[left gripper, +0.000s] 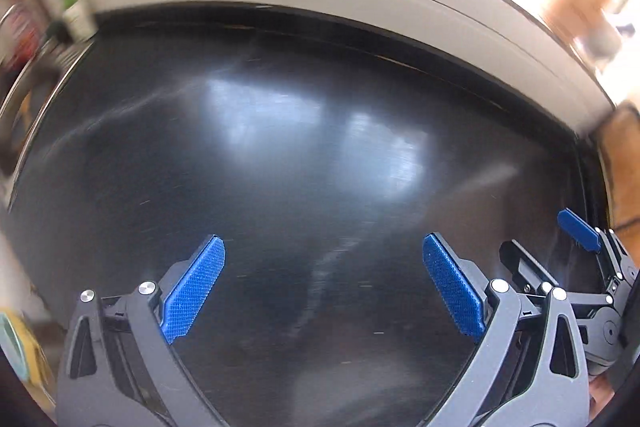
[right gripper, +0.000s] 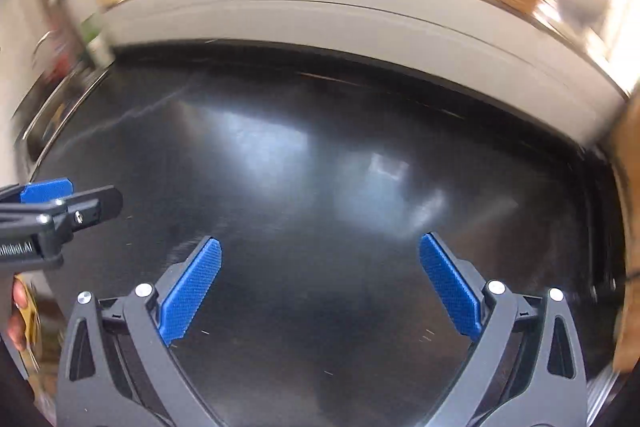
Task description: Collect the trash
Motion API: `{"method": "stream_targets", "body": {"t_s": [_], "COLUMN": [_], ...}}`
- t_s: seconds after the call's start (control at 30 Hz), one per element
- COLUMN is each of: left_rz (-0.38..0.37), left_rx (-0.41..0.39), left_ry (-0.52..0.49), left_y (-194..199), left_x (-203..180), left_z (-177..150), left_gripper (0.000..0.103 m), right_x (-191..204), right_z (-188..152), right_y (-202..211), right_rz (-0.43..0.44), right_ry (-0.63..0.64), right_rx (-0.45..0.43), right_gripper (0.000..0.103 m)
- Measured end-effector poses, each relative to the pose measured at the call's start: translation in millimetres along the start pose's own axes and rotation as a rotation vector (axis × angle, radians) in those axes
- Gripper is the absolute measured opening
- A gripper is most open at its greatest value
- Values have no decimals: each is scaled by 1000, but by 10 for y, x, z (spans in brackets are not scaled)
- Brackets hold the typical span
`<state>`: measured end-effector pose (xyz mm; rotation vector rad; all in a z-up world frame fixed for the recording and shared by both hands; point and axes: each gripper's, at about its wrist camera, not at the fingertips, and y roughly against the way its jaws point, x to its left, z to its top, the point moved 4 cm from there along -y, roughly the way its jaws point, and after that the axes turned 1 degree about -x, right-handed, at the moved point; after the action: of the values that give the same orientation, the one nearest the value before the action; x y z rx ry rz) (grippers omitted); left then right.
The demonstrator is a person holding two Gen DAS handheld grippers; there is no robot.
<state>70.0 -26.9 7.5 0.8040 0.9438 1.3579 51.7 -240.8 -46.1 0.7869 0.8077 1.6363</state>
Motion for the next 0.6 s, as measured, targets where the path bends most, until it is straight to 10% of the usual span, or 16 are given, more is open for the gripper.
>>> {"method": "stream_targets", "body": {"t_s": [0.6], "left_rz": [15], "left_rx": [94], "left_ry": [-194], "left_y": [-345], "left_x": [-483], "left_z": [-45], "left_gripper": [96], "right_x": [-702], "right_z": [-470], "right_y": [32], "right_rz": [-52], "right_ry": [-275], "right_rx": [37], "right_gripper": [96]}}
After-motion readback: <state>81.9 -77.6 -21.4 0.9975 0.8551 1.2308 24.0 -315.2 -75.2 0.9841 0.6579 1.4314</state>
